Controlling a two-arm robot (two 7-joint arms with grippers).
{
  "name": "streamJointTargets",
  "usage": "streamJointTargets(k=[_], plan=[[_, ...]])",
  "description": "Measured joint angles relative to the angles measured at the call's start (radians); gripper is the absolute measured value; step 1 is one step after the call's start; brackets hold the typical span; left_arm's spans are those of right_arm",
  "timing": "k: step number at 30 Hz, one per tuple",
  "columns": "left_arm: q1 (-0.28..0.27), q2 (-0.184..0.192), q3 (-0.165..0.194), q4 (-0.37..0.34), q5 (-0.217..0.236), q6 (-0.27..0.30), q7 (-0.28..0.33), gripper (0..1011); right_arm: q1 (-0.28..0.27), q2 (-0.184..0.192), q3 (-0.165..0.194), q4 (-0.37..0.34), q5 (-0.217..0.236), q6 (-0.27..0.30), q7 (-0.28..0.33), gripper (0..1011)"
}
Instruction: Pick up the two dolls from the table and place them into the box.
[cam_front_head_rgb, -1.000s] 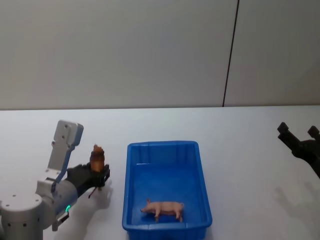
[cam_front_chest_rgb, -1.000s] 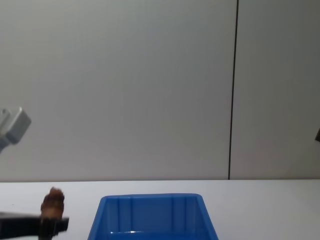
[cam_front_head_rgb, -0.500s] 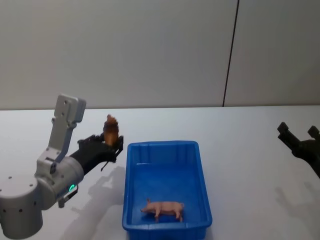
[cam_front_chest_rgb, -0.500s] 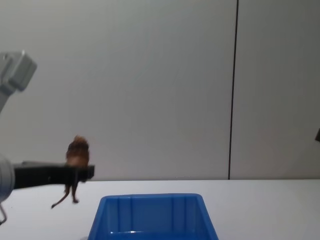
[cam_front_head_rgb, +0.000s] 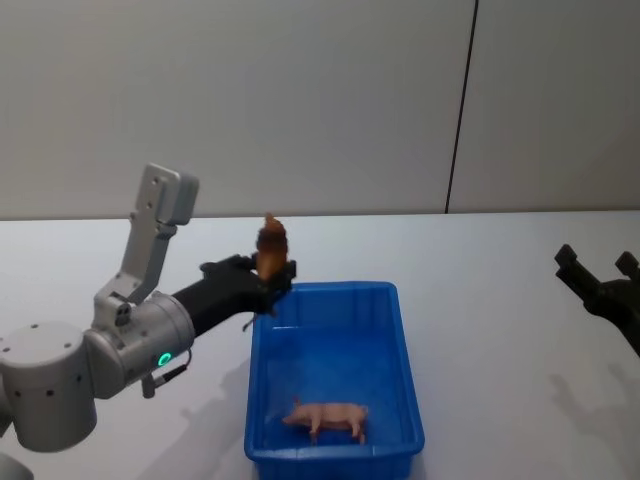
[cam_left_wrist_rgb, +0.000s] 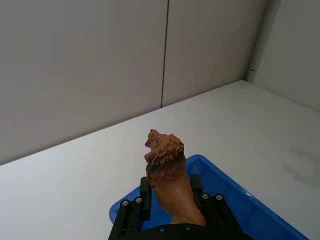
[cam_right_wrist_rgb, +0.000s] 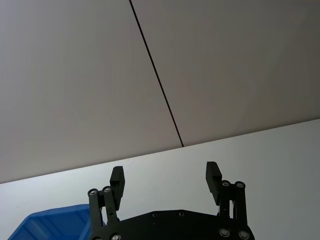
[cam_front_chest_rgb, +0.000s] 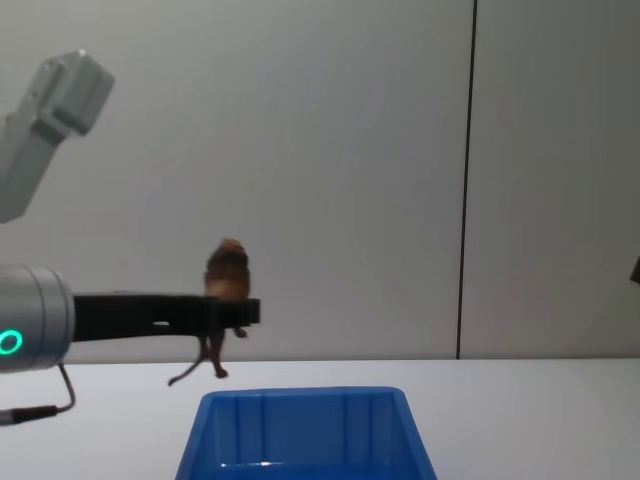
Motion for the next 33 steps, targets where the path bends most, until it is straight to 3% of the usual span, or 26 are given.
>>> streamJointTargets(k=[6, 15, 33], plan=[[-0.027, -0.015, 0.014, 0.039, 0.002, 0.053, -0.061, 471, 0.0, 0.0, 0.0, 0.0, 0.0, 0.0, 0.0, 1001], [-0.057, -0.039, 0.031, 0.1, 0.027, 0.1, -0.082, 477, 0.0, 0.0, 0.0, 0.0, 0.0, 0.0, 0.0, 1001], [-0.08, -0.055, 0.043, 0.137, 0.047, 0.126, -0.092, 973, 0.0, 0.0, 0.0, 0.0, 0.0, 0.0, 0.0, 1001]])
